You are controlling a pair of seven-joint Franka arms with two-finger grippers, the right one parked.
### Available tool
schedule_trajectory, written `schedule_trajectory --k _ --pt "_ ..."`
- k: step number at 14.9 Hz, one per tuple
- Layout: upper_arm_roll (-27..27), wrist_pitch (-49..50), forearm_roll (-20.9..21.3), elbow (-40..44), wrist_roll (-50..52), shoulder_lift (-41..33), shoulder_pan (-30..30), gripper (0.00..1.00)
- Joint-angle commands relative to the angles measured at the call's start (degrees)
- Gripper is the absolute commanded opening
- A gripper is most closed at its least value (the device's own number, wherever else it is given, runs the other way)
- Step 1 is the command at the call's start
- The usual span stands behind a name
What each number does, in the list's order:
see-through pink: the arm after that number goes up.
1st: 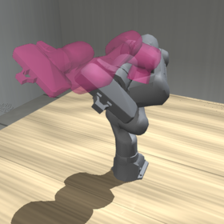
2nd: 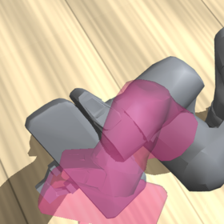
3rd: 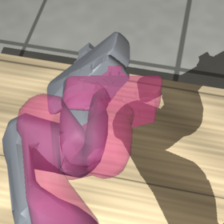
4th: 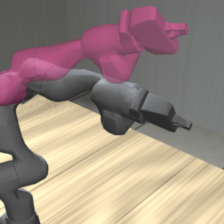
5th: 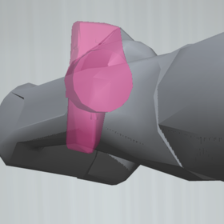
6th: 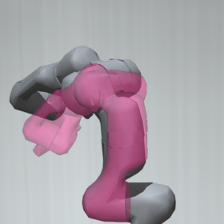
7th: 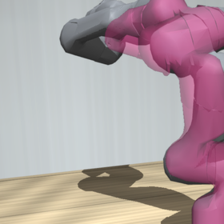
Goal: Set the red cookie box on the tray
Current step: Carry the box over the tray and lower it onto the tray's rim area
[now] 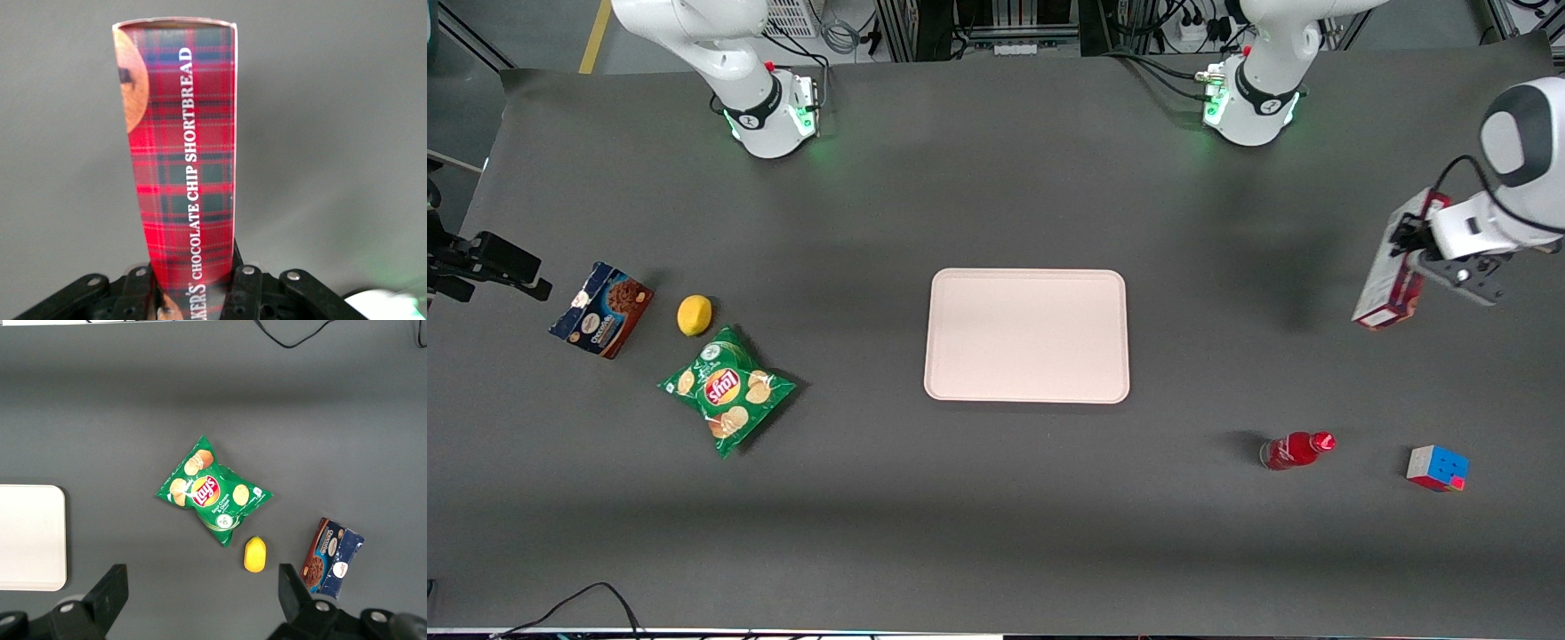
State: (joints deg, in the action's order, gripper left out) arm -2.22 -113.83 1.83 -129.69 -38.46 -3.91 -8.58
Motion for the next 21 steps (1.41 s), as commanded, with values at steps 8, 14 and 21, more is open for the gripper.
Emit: schedule_trajectory --k 8,14,21 --pt "29.62 8.1 -7.63 18.05 51.86 7.32 4.88 0.22" --pt "30.78 -10.32 -3.88 21.41 67.71 22.78 13.58 0.23" --pt "30.25 -17.93 3.97 22.55 70.63 33.35 13.94 0.22"
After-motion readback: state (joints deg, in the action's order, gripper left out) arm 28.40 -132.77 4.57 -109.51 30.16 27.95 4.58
